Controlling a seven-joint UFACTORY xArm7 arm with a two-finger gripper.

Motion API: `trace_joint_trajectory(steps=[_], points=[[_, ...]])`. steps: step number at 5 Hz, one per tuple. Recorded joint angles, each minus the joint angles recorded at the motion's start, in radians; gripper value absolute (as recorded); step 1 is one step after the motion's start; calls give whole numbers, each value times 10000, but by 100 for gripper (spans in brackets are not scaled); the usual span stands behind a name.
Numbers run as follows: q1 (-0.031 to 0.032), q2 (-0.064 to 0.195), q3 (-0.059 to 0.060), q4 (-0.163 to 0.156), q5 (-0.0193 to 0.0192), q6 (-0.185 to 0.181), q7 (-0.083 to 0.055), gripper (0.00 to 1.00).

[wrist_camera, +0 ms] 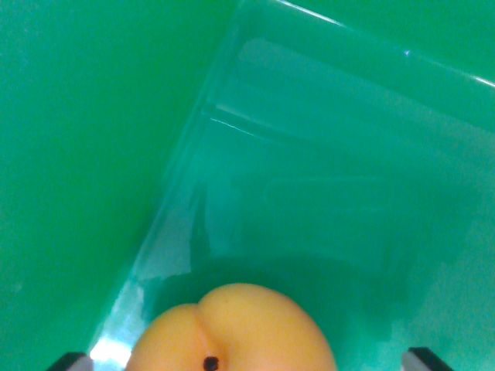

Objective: Pick fruit

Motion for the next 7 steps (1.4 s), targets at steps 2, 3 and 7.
trace_joint_trajectory(steps=[2,3,7], points=[[0,0,0,0,0,0,0,100],[0,-6,0,11,0,16,0,100],[-4,-76,-2,143,5,219,2,100]])
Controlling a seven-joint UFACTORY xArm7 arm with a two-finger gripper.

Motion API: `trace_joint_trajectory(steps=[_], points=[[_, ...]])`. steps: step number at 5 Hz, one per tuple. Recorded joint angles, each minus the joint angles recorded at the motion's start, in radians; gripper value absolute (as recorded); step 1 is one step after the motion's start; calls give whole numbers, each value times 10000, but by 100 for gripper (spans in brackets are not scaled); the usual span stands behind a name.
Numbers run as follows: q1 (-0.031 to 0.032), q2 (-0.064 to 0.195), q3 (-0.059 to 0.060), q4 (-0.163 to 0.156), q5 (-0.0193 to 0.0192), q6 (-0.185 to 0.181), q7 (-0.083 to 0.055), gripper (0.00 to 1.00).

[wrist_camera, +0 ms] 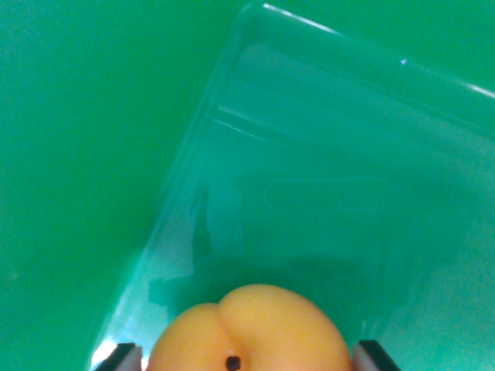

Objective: Pick fruit

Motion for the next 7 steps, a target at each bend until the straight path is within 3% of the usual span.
trace_joint_trajectory(steps=[3,6,7], points=[[-3,-63,-2,118,4,181,2,100],[-11,-236,-6,444,17,679,7,100],[-11,-236,-6,444,17,679,7,100]])
